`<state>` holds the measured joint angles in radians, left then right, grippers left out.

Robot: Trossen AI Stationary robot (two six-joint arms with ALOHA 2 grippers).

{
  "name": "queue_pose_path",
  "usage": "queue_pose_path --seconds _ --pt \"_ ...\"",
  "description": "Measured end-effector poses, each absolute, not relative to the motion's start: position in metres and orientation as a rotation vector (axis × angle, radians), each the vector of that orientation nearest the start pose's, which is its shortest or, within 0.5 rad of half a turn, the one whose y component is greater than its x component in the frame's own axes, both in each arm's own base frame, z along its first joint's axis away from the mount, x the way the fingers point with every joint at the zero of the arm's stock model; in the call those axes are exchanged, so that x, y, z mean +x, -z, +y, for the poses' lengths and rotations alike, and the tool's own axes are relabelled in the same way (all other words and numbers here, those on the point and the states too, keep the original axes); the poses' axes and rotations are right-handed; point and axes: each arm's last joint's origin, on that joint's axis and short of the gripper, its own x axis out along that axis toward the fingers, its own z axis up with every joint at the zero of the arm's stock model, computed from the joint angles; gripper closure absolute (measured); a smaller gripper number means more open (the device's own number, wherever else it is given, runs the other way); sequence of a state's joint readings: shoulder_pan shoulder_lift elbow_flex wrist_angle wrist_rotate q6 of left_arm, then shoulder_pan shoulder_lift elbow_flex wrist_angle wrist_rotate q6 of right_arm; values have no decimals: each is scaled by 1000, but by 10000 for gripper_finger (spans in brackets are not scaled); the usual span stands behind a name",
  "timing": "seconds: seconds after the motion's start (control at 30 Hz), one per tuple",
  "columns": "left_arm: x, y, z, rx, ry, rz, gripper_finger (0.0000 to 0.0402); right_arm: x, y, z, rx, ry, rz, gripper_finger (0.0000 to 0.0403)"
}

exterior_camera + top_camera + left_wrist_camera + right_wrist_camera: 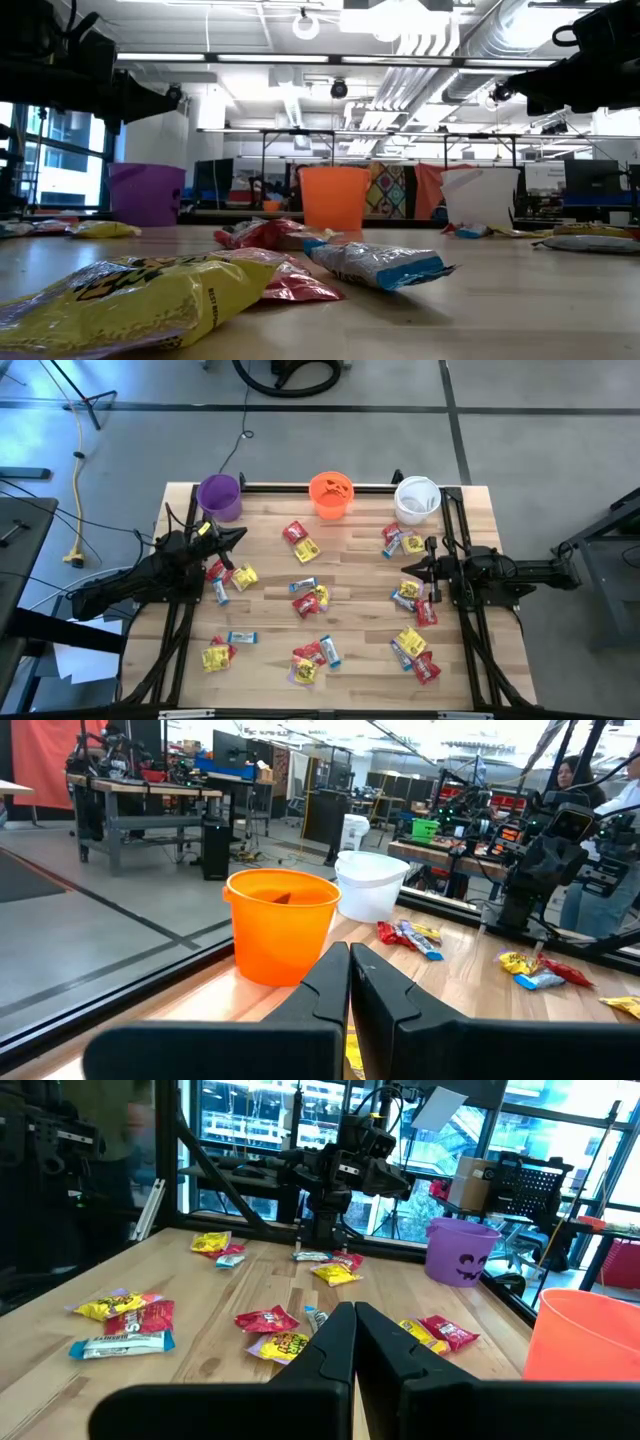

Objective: Organize candy in baskets

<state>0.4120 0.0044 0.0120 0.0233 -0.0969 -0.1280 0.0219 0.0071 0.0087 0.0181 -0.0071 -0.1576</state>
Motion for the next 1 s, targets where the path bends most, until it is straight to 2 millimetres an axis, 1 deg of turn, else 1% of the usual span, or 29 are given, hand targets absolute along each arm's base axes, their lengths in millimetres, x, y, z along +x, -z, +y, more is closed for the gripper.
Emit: queue_pose_path --seconds 0.83,0.9,1.0 --pt "88 -170 41 -120 -506 -64 401 98 -168 2 -157 -27 -22 402" --pt "88 -171 41 -118 -505 -78 401 98 -168 2 -157 -28 -22 402" --pt "87 -178 41 -102 -504 -154 401 98 -168 2 -157 -28 -21 402"
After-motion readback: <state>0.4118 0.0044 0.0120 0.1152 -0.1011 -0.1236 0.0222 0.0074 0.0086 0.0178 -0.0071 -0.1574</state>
